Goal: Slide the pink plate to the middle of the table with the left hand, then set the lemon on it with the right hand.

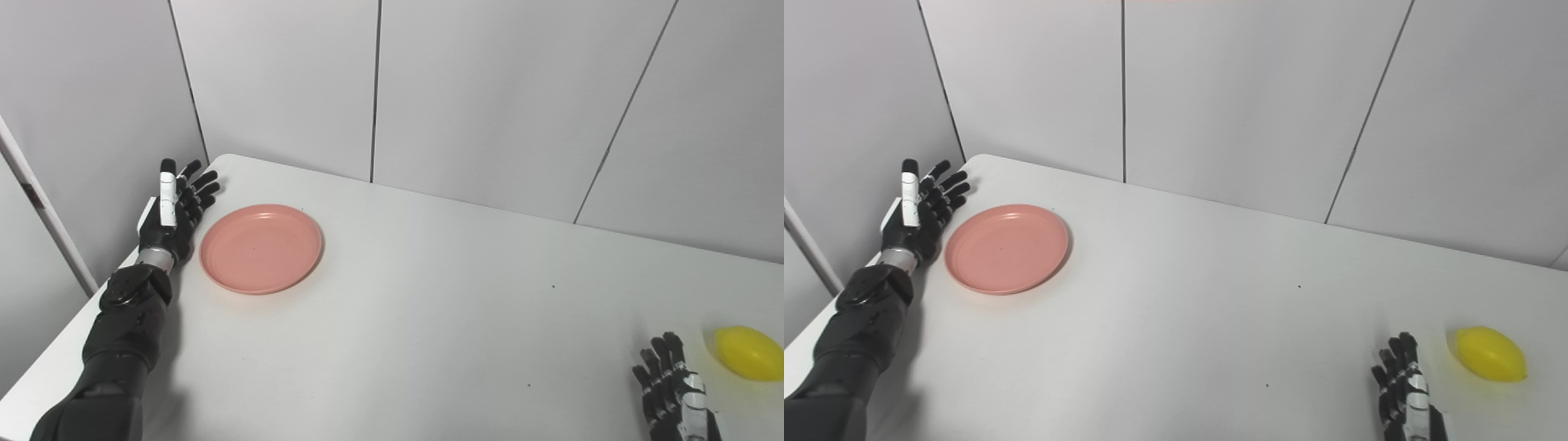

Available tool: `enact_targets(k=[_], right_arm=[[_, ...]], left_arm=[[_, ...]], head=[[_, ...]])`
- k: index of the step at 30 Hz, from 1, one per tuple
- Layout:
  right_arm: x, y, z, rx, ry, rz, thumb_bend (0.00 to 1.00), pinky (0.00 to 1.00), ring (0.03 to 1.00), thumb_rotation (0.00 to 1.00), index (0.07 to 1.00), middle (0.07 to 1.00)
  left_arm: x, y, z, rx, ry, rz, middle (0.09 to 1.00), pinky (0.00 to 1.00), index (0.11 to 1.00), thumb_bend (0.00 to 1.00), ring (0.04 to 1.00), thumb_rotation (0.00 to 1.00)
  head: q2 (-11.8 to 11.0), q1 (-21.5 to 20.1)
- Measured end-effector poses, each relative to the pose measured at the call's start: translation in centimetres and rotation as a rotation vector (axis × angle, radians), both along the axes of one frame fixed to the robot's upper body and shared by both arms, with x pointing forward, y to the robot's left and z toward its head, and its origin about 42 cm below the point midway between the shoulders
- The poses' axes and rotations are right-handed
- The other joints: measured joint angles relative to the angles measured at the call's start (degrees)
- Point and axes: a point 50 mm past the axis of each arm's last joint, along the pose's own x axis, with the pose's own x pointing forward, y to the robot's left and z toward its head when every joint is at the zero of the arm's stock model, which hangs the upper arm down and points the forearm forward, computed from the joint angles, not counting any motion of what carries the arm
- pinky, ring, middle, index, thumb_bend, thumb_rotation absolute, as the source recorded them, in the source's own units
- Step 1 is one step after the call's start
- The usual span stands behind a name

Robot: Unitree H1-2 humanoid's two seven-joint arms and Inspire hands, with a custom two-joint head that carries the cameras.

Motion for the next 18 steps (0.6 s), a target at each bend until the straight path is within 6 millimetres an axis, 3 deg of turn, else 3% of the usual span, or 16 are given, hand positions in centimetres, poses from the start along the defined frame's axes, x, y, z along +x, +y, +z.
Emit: enact_targets(k=[11,18], right_arm=[[0.0,0.0,0.0,-0.002,0.001,-0.001,0.72,1.00,1.000,1.00,1.000,1.000],[0.0,0.0,0.0,-0.004,0.001,-0.002,0.71,1.00,1.000,1.00,1.000,0.996]], left_arm=[[0.0,-0.4,-0.3,0.007,-0.019,-0.065,0.853,0.92,0.898,1.00,0.879,0.99],[-0.5,-1.7,-0.5,0.020,-0.030,-0.139,0.851,0.91,0.890,0.97,0.866,1.00]], head=[[0.26,-0.17],[0.26,-0.44]])
